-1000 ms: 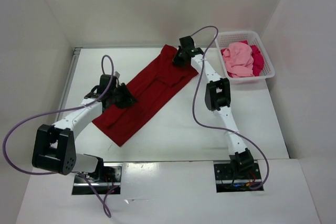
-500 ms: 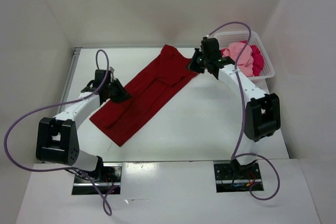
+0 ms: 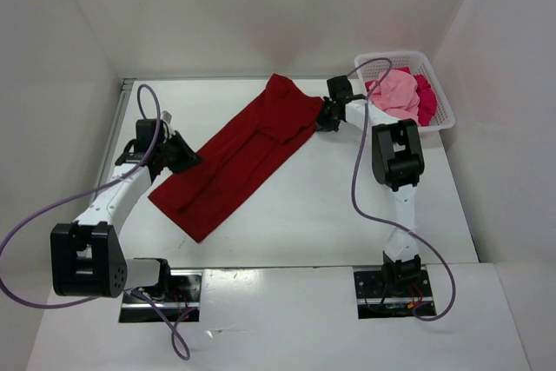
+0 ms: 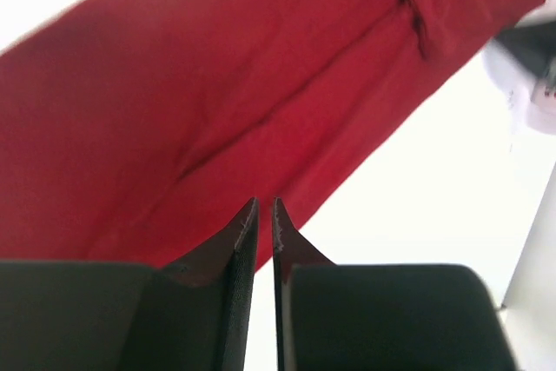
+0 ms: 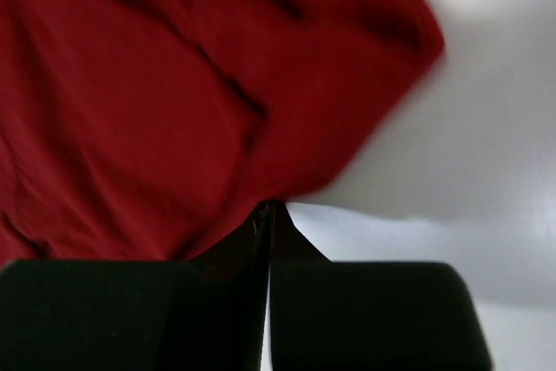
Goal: Fold and stack the t-shirts
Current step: Rotate the tshirt 90 degrees
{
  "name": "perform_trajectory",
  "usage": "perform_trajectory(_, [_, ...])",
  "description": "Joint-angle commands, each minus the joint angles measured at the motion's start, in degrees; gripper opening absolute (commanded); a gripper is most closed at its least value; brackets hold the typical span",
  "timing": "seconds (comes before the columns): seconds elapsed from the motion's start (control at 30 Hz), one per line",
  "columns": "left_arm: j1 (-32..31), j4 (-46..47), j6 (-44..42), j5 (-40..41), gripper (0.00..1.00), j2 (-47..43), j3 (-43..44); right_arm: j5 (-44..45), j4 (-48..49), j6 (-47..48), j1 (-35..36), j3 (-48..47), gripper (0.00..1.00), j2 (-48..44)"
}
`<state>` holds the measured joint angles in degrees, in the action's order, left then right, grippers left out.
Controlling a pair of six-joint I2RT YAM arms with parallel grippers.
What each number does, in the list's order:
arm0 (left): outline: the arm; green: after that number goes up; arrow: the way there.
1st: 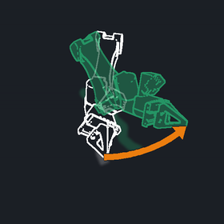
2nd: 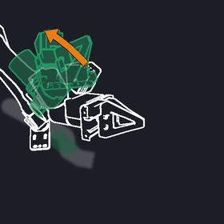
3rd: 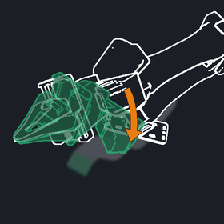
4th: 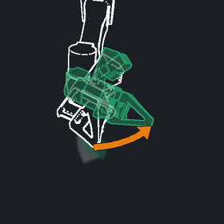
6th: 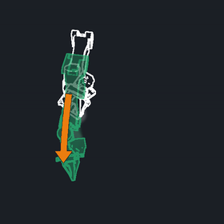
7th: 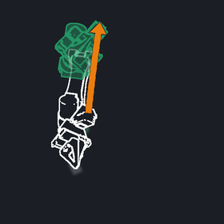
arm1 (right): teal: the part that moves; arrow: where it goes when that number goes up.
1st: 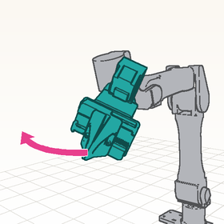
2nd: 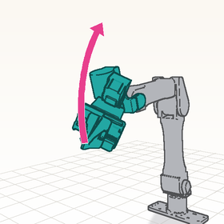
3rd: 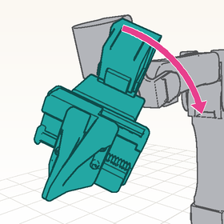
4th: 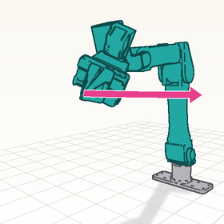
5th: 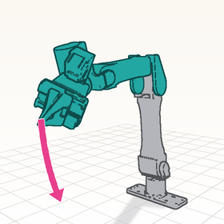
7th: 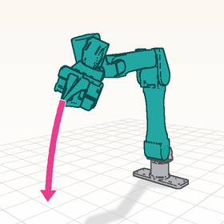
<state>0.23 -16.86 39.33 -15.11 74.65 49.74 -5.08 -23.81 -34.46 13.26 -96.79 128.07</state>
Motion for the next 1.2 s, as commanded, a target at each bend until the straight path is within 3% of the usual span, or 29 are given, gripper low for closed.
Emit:
perform_trajectory(0.0, [-0.1, -1.2, 0.5, -3.3, 0.18, -3.1, -2.6, 1.2, -1.1, 1.3, 0.4, -9.7, 0.00, 6.0])
perform_trajectory(0.13, [-1.5, -1.2, 1.6, -5.0, 0.20, -3.7, -4.0, -1.8, -10.5, 0.7, 0.4, -30.5, 0.04, 17.7])
perform_trajectory(0.2, [-3.0, -1.2, 3.0, -5.6, 0.23, -4.3, -4.0, -1.8, -15.4, 1.2, 1.1, -45.5, 0.13, 22.5])
perform_trajectory(0.23, [-4.2, -1.2, 3.0, -5.6, 0.24, -4.3, -4.0, -1.8, -19.9, 2.5, 1.7, -52.3, 0.24, 23.2])
perform_trajectory(0.3, [-4.8, -0.7, 3.7, -5.6, 0.27, -4.3, -4.0, 1.5, -23.9, 3.6, 2.2, -54.3, 0.34, 22.5])
perform_trajectory(0.4, [-4.8, -0.1, 4.4, -5.6, 0.32, -3.6, -3.0, 3.1, -20.6, 4.9, 3.3, -37.8, 0.47, 11.0])
perform_trajectory(0.43, [-4.8, -0.1, 3.6, -5.6, 0.35, -2.9, -1.7, 2.2, -15.7, 4.9, 4.0, -20.5, 0.50, 0.3])
perform_trajectory(0.47, [-4.8, -0.1, 3.6, -4.8, 0.36, -2.8, -0.9, 1.6, -6.9, 4.1, 4.0, -13.1, 0.54, -4.7])
perform_trajectory(0.53, [-4.3, -0.1, 2.2, -4.1, 0.38, -1.0, 1.2, -2.5, -1.4, 0.8, 6.3, 2.8, 0.55, -14.8])
perform_trajectory(0.7, [-0.5, 0.4, 0.0, -4.7, 0.41, 3.6, 2.9, -10.5, 8.0, -7.8, 20.3, 25.7, 0.55, -23.7])
perform_trajectory(0.8, [0.3, 1.5, -0.7, -5.3, 0.43, 4.9, 3.5, -12.8, 16.6, -13.8, 26.1, 30.8, 0.58, -24.3])
perform_trajectory(1.0, [0.3, 2.0, -1.2, -5.9, 0.45, 6.1, 3.0, -12.8, 18.0, -17.3, 27.7, 27.2, 0.61, -15.5])
perform_trajectory(1.17, [0.3, 2.0, -1.2, -6.5, 0.45, 5.6, 2.5, -13.5, 19.3, -19.6, 27.7, 22.0, 0.42, -7.9])
